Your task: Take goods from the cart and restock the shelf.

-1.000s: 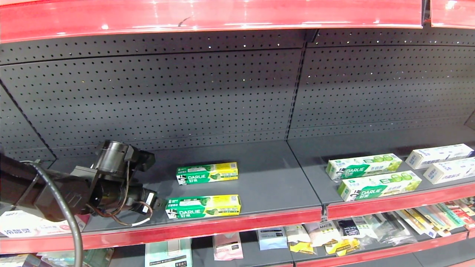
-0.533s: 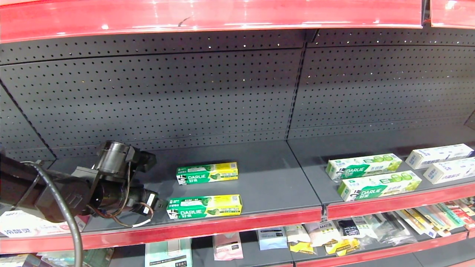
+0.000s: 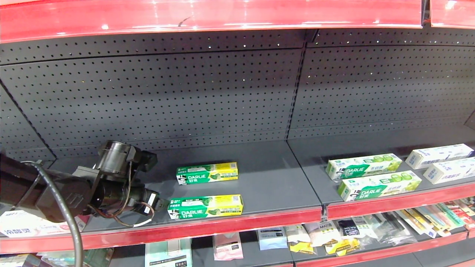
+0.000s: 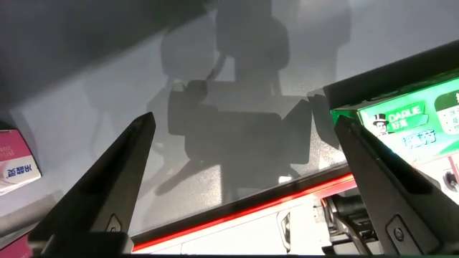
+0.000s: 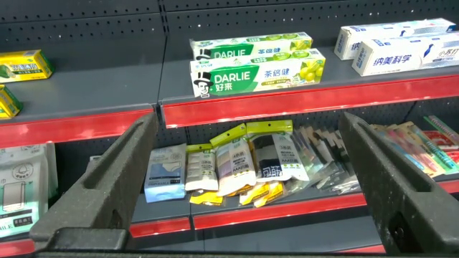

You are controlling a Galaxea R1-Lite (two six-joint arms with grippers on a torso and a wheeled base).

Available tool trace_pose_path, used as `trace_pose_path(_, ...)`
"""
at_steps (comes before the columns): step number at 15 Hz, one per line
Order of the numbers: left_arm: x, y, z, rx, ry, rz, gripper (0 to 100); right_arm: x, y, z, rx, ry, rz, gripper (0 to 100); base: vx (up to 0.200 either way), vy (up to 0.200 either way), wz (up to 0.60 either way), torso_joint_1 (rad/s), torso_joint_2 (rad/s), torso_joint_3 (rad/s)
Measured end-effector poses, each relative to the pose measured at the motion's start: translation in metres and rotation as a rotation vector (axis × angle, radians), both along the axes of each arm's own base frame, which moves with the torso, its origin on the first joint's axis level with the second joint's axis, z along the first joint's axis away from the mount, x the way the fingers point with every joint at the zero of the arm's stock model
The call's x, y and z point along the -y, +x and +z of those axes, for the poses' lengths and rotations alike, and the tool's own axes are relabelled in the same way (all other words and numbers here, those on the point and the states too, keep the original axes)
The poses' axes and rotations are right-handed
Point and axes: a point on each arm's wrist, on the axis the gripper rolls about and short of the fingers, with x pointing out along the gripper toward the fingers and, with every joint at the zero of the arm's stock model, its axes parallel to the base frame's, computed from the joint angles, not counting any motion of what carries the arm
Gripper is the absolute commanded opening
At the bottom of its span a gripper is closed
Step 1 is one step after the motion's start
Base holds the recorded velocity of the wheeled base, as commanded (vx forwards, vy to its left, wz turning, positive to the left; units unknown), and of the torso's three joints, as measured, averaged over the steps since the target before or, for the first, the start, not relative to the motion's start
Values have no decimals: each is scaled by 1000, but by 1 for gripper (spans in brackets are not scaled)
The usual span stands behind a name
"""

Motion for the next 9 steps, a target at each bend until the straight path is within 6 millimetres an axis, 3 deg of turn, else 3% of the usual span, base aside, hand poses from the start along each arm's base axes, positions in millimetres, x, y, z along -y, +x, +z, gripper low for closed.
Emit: trace_pose_path(9, 1, 1, 2, 33, -5, 0, 100, 0, 0, 0, 0, 0, 0, 100, 0, 0, 0, 0, 0, 0)
